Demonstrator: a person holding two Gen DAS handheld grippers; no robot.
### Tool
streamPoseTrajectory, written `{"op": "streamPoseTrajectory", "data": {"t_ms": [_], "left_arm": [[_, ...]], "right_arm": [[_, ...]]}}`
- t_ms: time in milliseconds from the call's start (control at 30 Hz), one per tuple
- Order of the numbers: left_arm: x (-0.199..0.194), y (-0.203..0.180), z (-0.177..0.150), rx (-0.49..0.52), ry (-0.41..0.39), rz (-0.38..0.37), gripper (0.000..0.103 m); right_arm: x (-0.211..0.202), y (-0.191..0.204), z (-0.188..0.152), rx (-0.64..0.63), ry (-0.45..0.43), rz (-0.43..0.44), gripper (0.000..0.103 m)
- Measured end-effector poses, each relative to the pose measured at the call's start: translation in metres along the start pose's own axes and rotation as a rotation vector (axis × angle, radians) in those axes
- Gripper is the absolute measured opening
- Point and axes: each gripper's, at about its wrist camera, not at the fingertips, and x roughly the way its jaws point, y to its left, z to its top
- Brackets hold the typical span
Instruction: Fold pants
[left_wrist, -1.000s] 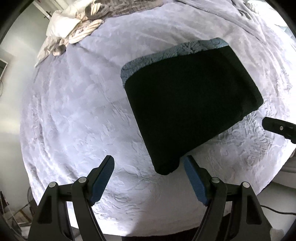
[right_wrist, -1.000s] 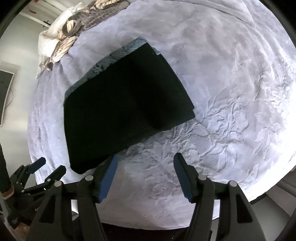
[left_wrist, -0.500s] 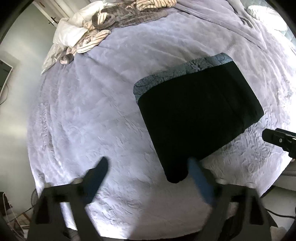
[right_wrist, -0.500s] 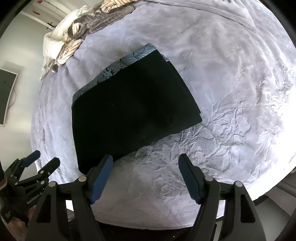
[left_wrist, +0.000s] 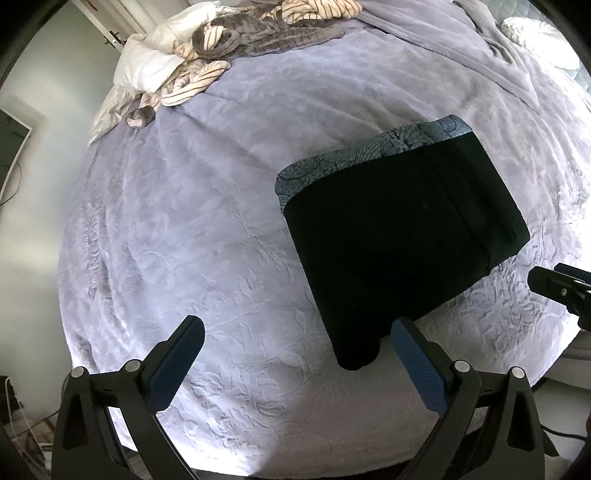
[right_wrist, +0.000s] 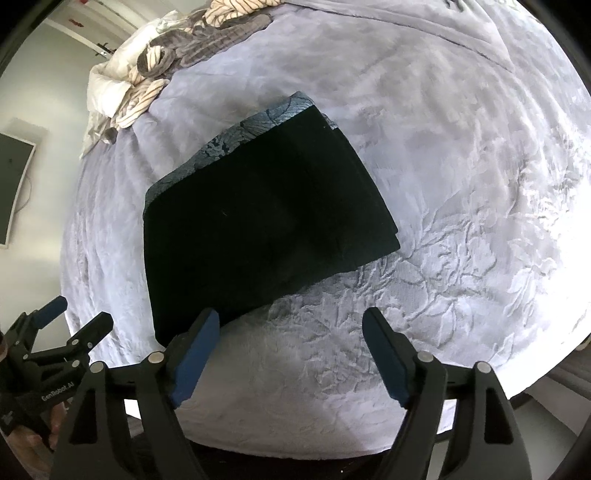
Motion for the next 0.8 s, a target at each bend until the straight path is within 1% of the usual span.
{"op": "streamPoseTrajectory", "data": {"t_ms": [67, 233, 267, 300, 600, 800], "left_arm": [[-0.001, 0.0, 0.0, 0.001, -0.001, 0.005, 0.101], [-0.001, 0.0, 0.001, -0.006, 0.004, 0.018, 0.101], [-0.001, 0.001, 0.002, -0.006, 0.005, 0.021, 0.101], [-0.001, 0.001, 0.002, -0.007, 0.006, 0.024, 0.101], [0.002, 0.0, 0.004, -0.008, 0.032, 0.048, 0.101], [0.007, -0.001, 0.003, -0.013, 0.063, 0.057, 0.101]], "right_arm": [[-0.001, 0.0, 0.002, -0.004, -0.006, -0.007, 0.089], [-0.002, -0.001, 0.003, -0.003, -0.025, -0.023, 0.091], [-0.001, -0.002, 0.004, 0.0, -0.019, -0.019, 0.095], [0.0, -0.003, 0.004, 0.004, -0.015, -0.019, 0.103], [0.009, -0.009, 0.01, 0.014, 0.03, 0.008, 0.103], [0.017, -0.014, 0.015, 0.01, 0.061, 0.02, 0.103]]}}
